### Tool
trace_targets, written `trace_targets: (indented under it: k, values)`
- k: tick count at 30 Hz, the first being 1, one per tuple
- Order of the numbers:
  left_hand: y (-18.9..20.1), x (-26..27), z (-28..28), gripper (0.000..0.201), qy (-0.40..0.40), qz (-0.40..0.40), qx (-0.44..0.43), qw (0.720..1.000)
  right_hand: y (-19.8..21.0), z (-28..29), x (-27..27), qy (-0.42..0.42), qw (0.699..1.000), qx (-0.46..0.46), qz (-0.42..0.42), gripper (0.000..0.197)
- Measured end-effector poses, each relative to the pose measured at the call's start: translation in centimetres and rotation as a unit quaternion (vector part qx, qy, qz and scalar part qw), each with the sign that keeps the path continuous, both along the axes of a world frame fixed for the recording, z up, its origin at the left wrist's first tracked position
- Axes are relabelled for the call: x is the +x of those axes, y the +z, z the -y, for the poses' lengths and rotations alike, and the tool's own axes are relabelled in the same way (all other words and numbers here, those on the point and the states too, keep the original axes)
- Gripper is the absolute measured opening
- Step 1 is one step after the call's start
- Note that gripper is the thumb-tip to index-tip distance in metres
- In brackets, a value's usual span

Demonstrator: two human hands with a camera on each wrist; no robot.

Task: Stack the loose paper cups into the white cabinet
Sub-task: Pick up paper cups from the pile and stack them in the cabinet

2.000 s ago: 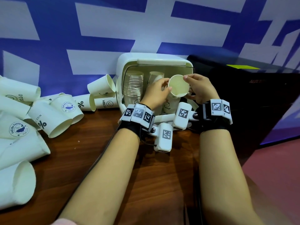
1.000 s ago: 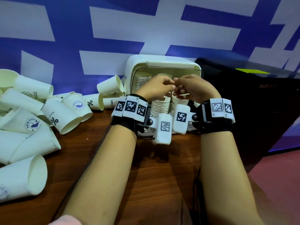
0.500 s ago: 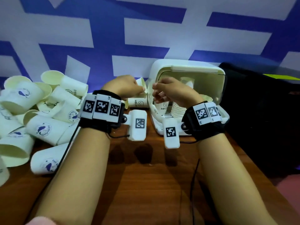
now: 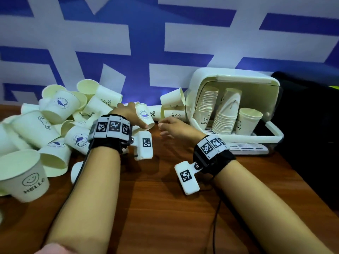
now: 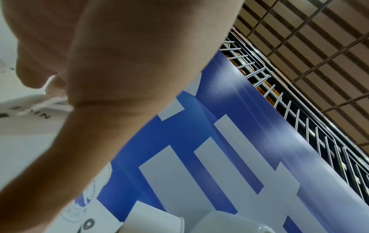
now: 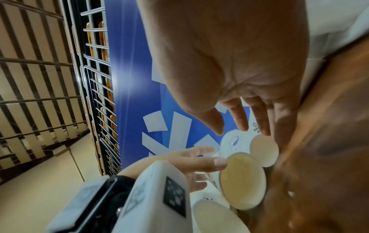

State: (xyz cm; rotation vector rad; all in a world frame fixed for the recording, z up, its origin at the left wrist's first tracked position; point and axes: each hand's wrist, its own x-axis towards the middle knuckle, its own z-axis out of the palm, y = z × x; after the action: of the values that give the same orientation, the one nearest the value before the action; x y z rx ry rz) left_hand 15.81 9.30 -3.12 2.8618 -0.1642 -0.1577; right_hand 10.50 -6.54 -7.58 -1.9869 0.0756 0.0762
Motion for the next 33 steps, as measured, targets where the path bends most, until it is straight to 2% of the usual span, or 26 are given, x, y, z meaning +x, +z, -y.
trace_targets:
  k: [3, 6, 9, 13, 16, 20, 23, 27, 31, 33]
  values:
    - [-0.4, -0.1, 0.1, 0.085, 0.003, 0.014, 0.028, 1.000, -1.1, -0.1, -0.1, 0.029, 0.999, 0.016, -0.027, 0.034]
    - [-0.7, -0.3, 0.2, 0.080, 0.007, 0.022, 0.052, 0.998, -1.5, -0.1, -0.4, 0.061, 0.996, 0.038, -0.047, 0.041]
    - [-0.3, -0.3, 0.4, 0.076, -0.016, 0.013, 0.041, 0.999, -1.7, -0.3, -0.3, 0.084, 0.994, 0.038, -0.054, 0.046]
    - [1.6, -0.8, 0.4, 0.066, -0.053, -0.036, -0.042, 0.997, -1.3, -0.4, -0.4, 0.080, 0.995, 0.048, -0.020, 0.020]
    - [2.6, -1.2, 0.5, 0.051, -0.106, -0.076, -0.156, 0.979, 1.0, 0.3, -1.2, 0.044, 0.998, 0.009, 0.054, 0.026]
    - [3.6, -2.3, 1.4, 0.017, -0.165, -0.100, -0.333, 0.923, 4.8, 1.9, -2.7, -0.003, 0.992, -0.034, 0.121, 0.048]
    - [4.0, -3.4, 2.3, 0.032, -0.220, -0.129, -0.435, 0.864, 7.5, 3.5, -4.4, 0.001, 0.991, -0.009, 0.137, 0.042]
    - [4.7, -5.4, 4.8, 0.031, -0.282, -0.193, -0.535, 0.773, 10.6, 6.6, -7.5, 0.031, 0.987, -0.031, 0.154, 0.036]
    - [5.0, -6.8, 8.1, 0.034, -0.330, -0.206, -0.578, 0.717, 12.5, 10.2, -10.8, 0.023, 0.985, -0.058, 0.164, 0.035]
    - [4.9, -7.3, 10.3, 0.035, -0.345, -0.208, -0.592, 0.698, 12.9, 12.3, -12.4, 0.017, 0.985, -0.055, 0.163, 0.045]
